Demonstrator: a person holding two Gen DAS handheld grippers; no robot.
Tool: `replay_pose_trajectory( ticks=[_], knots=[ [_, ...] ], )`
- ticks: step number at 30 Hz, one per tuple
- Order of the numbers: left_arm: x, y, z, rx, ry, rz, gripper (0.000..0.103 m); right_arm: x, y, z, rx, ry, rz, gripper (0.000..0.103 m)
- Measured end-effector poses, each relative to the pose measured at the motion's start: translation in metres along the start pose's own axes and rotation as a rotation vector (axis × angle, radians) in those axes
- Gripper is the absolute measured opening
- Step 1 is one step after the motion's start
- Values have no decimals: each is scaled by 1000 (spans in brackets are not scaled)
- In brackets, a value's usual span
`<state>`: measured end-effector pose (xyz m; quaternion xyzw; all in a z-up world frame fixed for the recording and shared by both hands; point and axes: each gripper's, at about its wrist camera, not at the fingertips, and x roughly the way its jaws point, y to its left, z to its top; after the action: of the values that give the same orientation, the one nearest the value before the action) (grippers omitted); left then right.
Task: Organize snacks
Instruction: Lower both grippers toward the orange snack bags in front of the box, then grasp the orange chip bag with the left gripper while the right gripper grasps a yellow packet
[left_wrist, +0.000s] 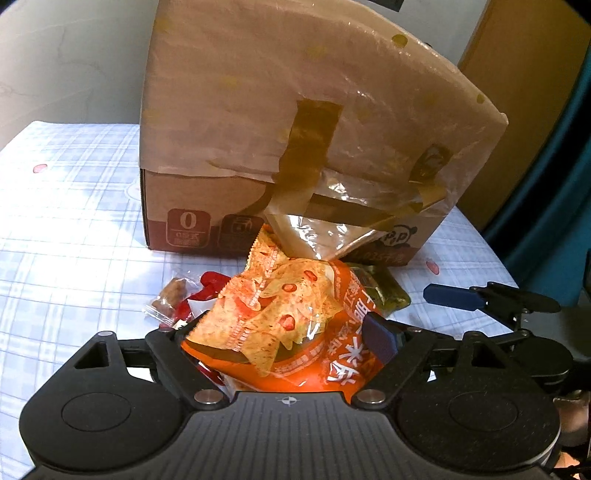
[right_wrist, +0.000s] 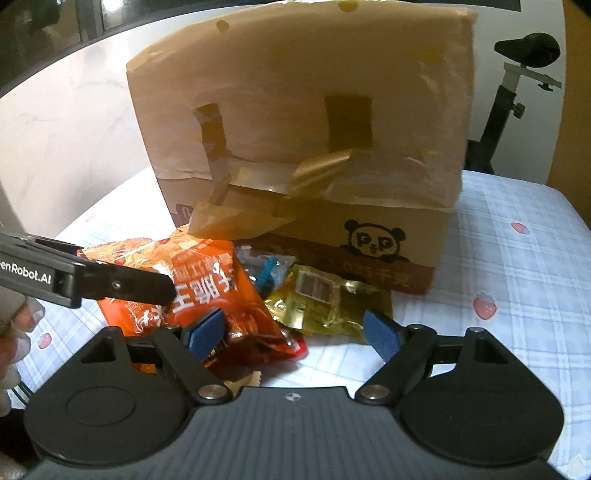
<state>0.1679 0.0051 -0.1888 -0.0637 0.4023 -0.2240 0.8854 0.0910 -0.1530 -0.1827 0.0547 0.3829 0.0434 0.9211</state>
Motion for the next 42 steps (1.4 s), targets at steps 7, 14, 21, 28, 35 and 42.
replay_pose_trajectory(
  ticks=[7, 14, 21, 28, 35, 42],
  knots=[
    [-8, 7, -3, -29, -55, -33, 44, 5, 1, -1, 9, 11, 9, 83],
    [-35, 16, -8, -58, -122, -32, 35, -6, -16, 1, 52, -14, -25, 83],
    [-61, 23, -17, -88, -167, -14, 34, 2, -28, -2, 25, 7, -78, 83],
    [-82, 38, -17, -139, -219, 27, 34, 23, -22, -2, -140, 57, -119, 80],
    [-85, 42, -16, -167, -232, 43, 34, 36, -17, -3, -230, 72, -129, 80],
    [-85, 39, -19, -158, -230, 45, 34, 49, -14, 2, -257, 56, -82, 79]
  ],
)
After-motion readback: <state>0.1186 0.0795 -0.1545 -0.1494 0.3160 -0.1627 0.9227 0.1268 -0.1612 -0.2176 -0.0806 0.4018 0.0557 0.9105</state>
